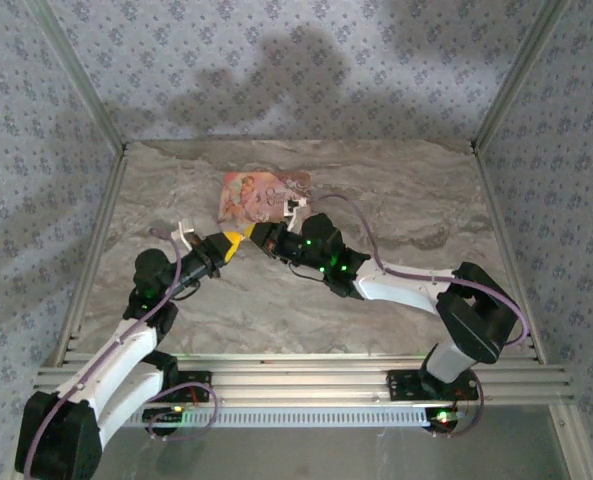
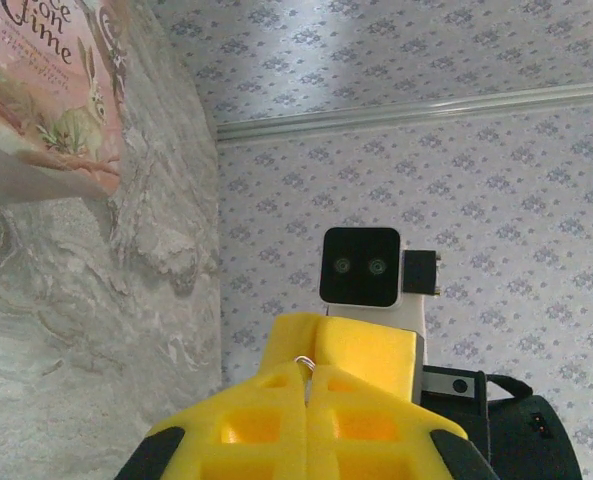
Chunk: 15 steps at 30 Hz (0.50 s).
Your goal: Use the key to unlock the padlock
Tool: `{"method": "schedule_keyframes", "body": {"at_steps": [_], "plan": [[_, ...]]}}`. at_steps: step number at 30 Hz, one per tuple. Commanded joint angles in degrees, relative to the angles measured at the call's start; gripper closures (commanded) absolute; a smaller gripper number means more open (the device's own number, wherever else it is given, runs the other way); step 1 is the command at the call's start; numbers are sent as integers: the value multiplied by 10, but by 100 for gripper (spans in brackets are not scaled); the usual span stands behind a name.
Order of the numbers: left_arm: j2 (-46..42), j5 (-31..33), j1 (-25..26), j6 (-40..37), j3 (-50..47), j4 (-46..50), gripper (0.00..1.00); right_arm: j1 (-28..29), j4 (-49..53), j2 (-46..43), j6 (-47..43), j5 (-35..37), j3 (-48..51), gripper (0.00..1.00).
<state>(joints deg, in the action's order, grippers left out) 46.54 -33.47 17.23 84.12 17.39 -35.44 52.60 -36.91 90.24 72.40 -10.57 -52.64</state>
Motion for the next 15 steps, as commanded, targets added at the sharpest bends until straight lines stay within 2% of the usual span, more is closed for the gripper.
{"method": "schedule_keyframes", "body": {"at_steps": [1,3,7,9,12,14,15], "plan": [[-5,-1,-3,-10,-1,-11,100,7,-14,4,-3,7,4,100],[-14,-6,-3,-40,7,28,100,6,5,0,-16,4,2,100],[-57,-7,-7,-164,52,196,64,-6,163,-33,-110,-9,-36,100],[-81,0,-16,-224,73,280,53,-12,301,-48,-201,-12,-84,100],[-107,8,-39,-287,90,353,48,-8,548,-46,-353,31,-199,100],[-114,6,-51,-316,91,362,47,-4,642,-41,-411,58,-247,100],[-114,6,-53,-327,91,360,47,-4,658,-42,-430,59,-254,100]]}}
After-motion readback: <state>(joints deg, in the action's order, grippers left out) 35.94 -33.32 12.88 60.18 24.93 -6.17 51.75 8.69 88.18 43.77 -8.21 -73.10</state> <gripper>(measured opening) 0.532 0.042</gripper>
